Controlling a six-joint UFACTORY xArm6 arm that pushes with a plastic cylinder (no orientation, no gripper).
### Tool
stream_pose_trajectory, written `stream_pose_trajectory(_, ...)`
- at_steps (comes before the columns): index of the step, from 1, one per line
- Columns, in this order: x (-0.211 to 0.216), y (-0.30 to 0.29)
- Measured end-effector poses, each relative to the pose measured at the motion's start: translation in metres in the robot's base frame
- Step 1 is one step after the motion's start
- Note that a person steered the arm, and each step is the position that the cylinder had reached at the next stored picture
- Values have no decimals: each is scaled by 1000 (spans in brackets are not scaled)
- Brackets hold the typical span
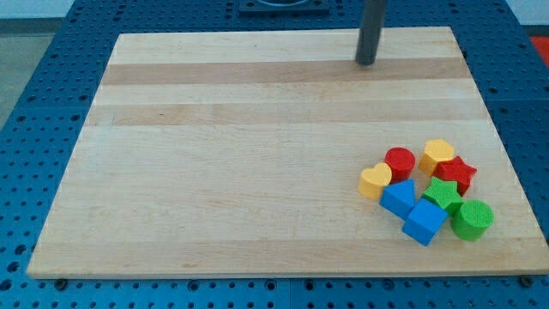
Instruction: Slide the yellow heart right a bit
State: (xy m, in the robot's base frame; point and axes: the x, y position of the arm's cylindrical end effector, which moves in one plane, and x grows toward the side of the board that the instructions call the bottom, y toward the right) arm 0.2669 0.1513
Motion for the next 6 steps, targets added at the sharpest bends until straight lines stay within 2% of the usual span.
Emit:
stream_pose_trajectory(1, -8, 51)
stream_pose_trajectory(2, -8, 63)
stream_pose_trajectory(3, -3, 111)
stream_pose_trajectory(4, 33, 137)
stream_pose_trajectory(5, 73, 87)
stream_pose_trajectory(6, 109, -11)
